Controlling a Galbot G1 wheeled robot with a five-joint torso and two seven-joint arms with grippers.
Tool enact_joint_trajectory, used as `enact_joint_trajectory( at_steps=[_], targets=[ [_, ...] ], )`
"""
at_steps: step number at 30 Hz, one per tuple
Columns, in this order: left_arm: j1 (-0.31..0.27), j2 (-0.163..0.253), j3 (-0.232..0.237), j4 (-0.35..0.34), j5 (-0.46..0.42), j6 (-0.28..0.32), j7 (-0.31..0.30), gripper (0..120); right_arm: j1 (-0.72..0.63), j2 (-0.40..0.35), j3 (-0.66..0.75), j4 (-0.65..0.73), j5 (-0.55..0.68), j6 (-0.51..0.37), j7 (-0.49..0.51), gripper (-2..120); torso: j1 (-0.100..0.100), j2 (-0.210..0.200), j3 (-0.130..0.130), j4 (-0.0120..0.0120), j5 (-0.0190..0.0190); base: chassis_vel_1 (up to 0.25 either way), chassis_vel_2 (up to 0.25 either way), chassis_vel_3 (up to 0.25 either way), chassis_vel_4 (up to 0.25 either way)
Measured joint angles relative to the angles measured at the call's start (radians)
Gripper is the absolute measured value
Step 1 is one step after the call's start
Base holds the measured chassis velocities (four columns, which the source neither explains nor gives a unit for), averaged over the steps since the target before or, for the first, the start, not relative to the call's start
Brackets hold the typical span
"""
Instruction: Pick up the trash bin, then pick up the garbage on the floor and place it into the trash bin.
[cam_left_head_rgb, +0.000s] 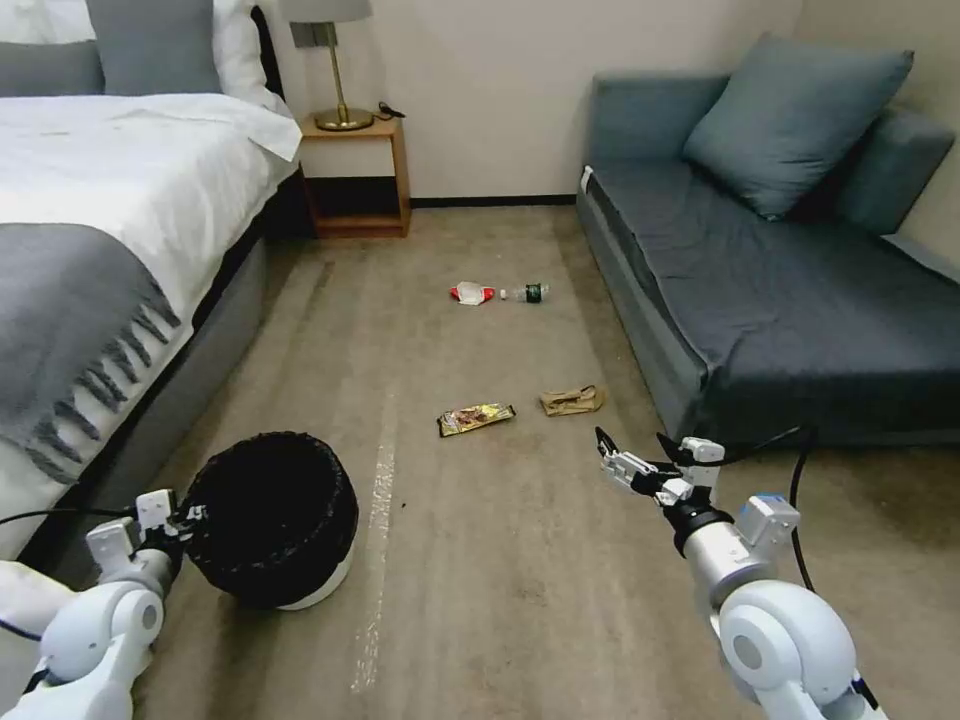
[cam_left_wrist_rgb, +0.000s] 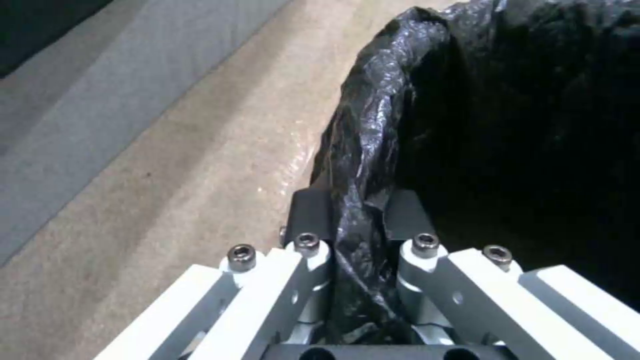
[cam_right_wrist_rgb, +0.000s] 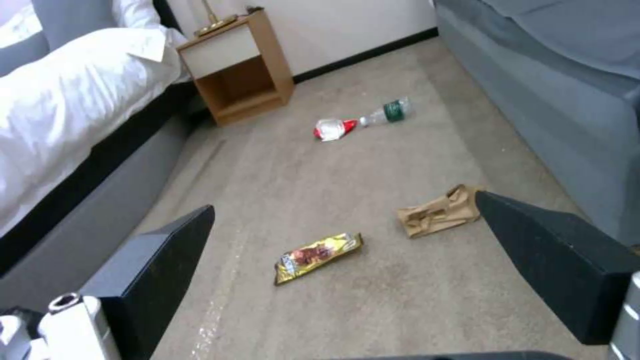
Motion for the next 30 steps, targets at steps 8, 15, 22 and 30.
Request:
enact_joint_trajectory(
  at_steps=[8, 15, 22, 30],
  targets=[
    [0.056, -0.026, -0.040, -0.087, 0.038, -0.068, -0.021, 7, -0.011, -0.004, 0.000, 0.016, 0.019, -0.003, 0.000, 100, 0.000, 0.000, 0.000, -0.0007, 0.0005, 0.000, 0.000, 0.000, 0.000],
    [0.133, -0.061, -0.068, -0.215, 0.123, -0.116, -0.062, 7, -0.026, -0.013, 0.005, 0.041, 0.056, -0.011, -0.002, 100, 0.000, 0.000, 0.000, -0.0001, 0.0014, 0.000, 0.000, 0.000, 0.000],
    [0.185, -0.095, -0.075, -0.277, 0.229, -0.170, -0.091, 7, -0.037, -0.015, 0.006, 0.058, 0.071, -0.007, -0.018, 100, 0.000, 0.000, 0.000, -0.0001, 0.0016, 0.000, 0.000, 0.000, 0.000],
    [0.247, -0.120, -0.085, -0.328, 0.275, -0.205, -0.099, 6, -0.052, -0.018, 0.007, 0.084, 0.069, 0.001, -0.026, 100, 0.000, 0.000, 0.000, 0.0000, 0.0016, 0.000, 0.000, 0.000, 0.000]
  ],
)
